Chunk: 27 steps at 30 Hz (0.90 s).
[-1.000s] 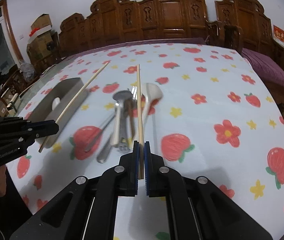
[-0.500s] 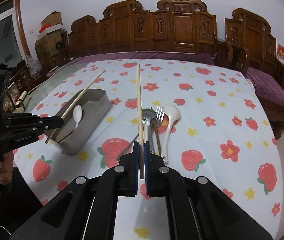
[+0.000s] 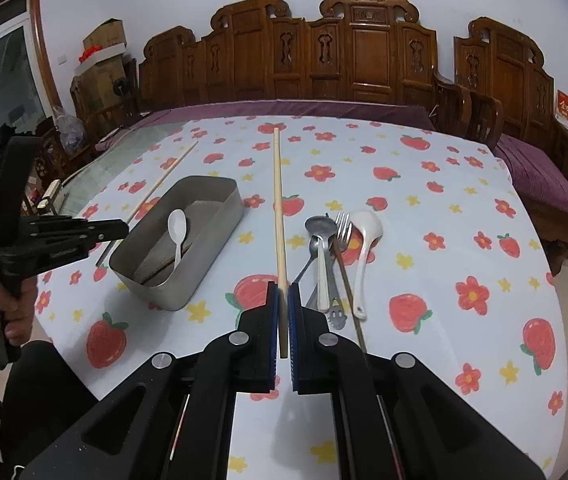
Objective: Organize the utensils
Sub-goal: 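Carry the chopstick into the grey tray and open the left tool while the right tool carries its chopstick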
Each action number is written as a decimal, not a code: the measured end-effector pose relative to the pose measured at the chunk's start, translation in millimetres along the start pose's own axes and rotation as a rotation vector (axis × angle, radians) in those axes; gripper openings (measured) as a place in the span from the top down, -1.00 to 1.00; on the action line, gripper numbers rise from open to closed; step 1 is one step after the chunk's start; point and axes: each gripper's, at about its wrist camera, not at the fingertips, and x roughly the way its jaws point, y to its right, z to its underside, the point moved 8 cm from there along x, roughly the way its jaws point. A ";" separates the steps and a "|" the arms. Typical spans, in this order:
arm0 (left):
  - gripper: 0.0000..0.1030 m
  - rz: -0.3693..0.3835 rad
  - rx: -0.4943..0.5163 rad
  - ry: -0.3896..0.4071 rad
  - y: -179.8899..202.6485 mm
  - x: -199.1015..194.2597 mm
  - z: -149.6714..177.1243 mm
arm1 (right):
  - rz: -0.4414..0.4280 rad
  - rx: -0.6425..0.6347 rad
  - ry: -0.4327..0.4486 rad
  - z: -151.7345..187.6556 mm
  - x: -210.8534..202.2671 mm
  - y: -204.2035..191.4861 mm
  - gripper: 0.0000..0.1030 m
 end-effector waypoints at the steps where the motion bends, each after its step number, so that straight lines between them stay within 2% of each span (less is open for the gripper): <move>1: 0.92 0.002 -0.004 -0.012 -4.2 6.2 -0.2 | 0.002 -0.002 -0.005 -0.3 2.1 -1.7 0.88; 8: 0.92 -0.005 -0.013 -0.109 -18.4 39.9 12.6 | 0.005 -0.027 -0.023 -2.2 9.8 -13.7 0.88; 23: 0.92 -0.001 -0.031 -0.137 -34.8 58.4 11.8 | -0.014 -0.065 -0.052 -3.5 25.8 -45.6 0.88; 27: 0.62 0.010 -0.023 -0.108 -35.5 47.6 8.8 | -0.027 -0.066 -0.056 -6.5 33.4 -52.3 0.88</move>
